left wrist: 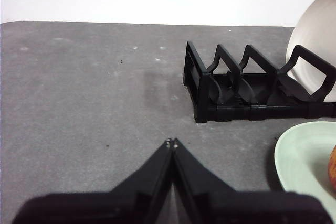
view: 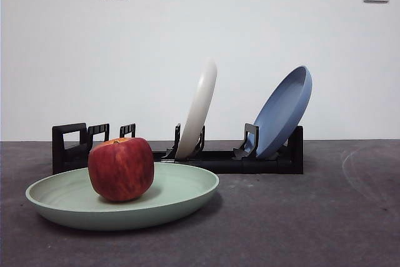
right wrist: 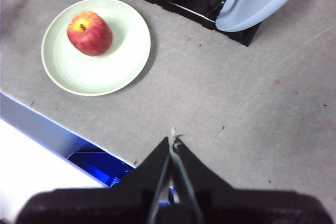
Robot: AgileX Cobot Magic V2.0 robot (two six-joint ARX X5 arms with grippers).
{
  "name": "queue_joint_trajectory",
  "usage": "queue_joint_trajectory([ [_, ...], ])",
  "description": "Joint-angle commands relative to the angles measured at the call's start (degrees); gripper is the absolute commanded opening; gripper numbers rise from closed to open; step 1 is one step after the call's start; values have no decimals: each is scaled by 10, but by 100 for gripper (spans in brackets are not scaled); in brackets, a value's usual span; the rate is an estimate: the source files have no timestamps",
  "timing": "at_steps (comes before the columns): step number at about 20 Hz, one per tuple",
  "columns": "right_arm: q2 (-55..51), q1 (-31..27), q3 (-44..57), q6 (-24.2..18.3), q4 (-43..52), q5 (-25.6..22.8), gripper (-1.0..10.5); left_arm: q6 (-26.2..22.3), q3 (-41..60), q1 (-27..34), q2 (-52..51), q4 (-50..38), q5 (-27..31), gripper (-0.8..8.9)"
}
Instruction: Take the green plate from the plate rack,put the plate on the table,take the apple from the table,put the apple in the plate
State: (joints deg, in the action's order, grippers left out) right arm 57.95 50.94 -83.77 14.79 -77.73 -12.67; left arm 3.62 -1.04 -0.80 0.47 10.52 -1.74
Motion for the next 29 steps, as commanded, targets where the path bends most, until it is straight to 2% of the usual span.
queue_joint_trajectory([
  [1, 0, 0, 4, 4, -12, -4, 0, -7, 3, 0, -1, -5, -2, -3],
  [16, -2, -4, 4, -2, -12, -6, 0, -7, 3, 0, 16, -5, -2, -3],
  [18, -15, -22, 5, -30, 6, -50, 0, -7, 3, 0, 16, -5, -2, -3],
  [20, -33, -63, 14, -37, 80, -107, 0, -7, 3, 0, 16, -5, -2, -3],
  [22, -56, -136, 39, -42, 181, -113, 0, -7, 3, 0, 17, -5, -2, -3],
  [24, -83, -226, 87, -73, 260, -104, 0, -7, 3, 0, 18, -5, -2, -3],
  [26, -113, -319, 156, -121, 333, -51, 0, -7, 3, 0, 20, -5, -2, -3],
  [29, -173, -446, 305, -156, 486, 78, 0, -7, 3, 0, 23, -5, -2, -3],
])
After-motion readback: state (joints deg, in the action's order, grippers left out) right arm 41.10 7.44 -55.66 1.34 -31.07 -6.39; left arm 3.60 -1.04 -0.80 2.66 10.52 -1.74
